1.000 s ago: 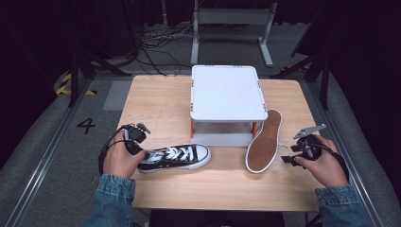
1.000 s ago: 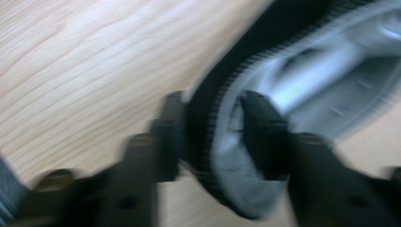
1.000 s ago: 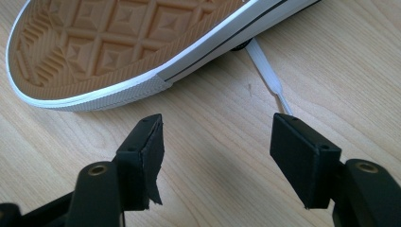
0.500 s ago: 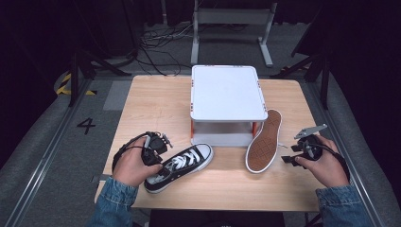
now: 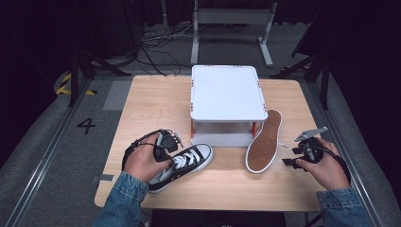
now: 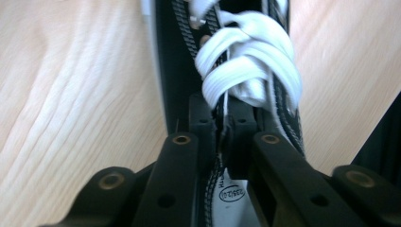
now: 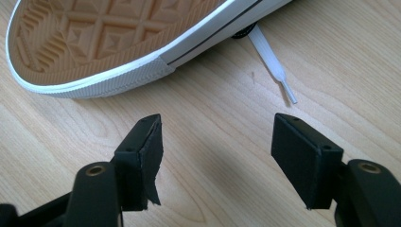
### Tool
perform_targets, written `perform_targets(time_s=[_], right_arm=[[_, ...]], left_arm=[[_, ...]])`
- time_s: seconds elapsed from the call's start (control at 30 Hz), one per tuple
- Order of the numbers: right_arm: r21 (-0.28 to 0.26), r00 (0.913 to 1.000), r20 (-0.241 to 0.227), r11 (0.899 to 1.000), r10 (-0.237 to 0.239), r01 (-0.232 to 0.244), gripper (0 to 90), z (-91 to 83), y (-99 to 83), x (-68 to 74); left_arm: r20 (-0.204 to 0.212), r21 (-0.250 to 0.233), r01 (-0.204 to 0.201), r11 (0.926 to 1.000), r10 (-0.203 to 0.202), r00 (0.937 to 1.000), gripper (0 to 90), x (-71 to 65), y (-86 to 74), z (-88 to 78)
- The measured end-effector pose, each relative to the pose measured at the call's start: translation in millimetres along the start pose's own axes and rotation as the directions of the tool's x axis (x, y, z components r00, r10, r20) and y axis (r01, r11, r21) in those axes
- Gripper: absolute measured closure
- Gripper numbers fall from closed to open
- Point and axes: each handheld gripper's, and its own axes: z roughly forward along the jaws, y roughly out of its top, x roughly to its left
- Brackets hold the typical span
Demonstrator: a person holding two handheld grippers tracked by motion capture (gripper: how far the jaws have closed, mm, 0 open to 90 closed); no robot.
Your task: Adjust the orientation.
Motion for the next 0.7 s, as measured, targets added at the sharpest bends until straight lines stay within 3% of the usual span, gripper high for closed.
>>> perform_targets(time_s=[0.1,0.13,0.23,0.3,0.37,0.47,0.5,0.53,0.6,0.63,0.7], right_arm=[[-0.004,1.0000,0.002,1.000,0.005,-0.005,35.8,-0.9,-1.7,-1.2],[-0.004,1.0000,0.002,1.000,0.005,-0.005,35.8,-0.9,-1.7,-1.2],[-0.003,1.0000,0.005,1.000,0.005,-0.005,35.8,-0.6,-0.3,-2.5],[-0.003,1.0000,0.007,1.000,-0.001,0.001,35.7,0.5,2.4,-2.0],[0.001,1.0000,0.005,1.000,-0.007,0.007,35.6,2.1,5.0,-0.6],[0.006,0.9999,0.002,1.000,-0.014,0.014,35.5,4.2,6.6,1.0],[0.007,0.9999,0.001,1.000,-0.015,0.015,35.5,4.5,6.6,1.5],[0.008,0.9999,-0.001,1.000,-0.016,0.016,35.5,4.4,6.1,1.7],[0.006,1.0000,0.002,1.000,-0.010,0.010,35.5,3.6,4.4,1.3],[0.006,1.0000,0.004,1.000,-0.008,0.008,35.5,2.6,3.1,0.5],[0.006,1.0000,0.007,1.000,0.000,0.000,35.5,1.7,0.9,-0.6]], left_arm=[[0.018,-0.034,0.096,0.9948,-0.095,0.9953,86.4,4.9,-9.9,-9.9],[0.018,-0.034,0.096,0.9948,-0.095,0.9953,86.4,4.9,-9.9,-9.9],[0.011,-0.079,0.178,0.9810,-0.177,0.9841,86.5,10.1,-20.8,-21.7],[0.005,-0.141,0.251,0.9577,-0.253,0.9675,86.5,16.4,-31.3,-32.1],[-0.006,-0.188,0.298,0.9359,-0.305,0.9524,86.5,21.8,-37.0,-36.0],[-0.012,-0.258,0.376,0.8899,-0.392,0.9198,86.5,30.9,-41.3,-34.8],[-0.016,-0.259,0.395,0.8814,-0.413,0.9107,86.4,34.5,-40.2,-31.2],[-0.013,-0.248,0.406,0.8795,-0.422,0.9064,85.9,35.4,-37.3,-26.6],[-0.007,-0.191,0.381,0.9047,-0.389,0.9211,84.8,32.8,-29.0,-16.8],[0.014,-0.191,0.367,0.9103,-0.372,0.9283,84.4,31.0,-26.8,-16.3],[0.062,-0.211,0.345,0.9145,-0.340,0.9384,81.9,26.8,-22.2,-18.8]])
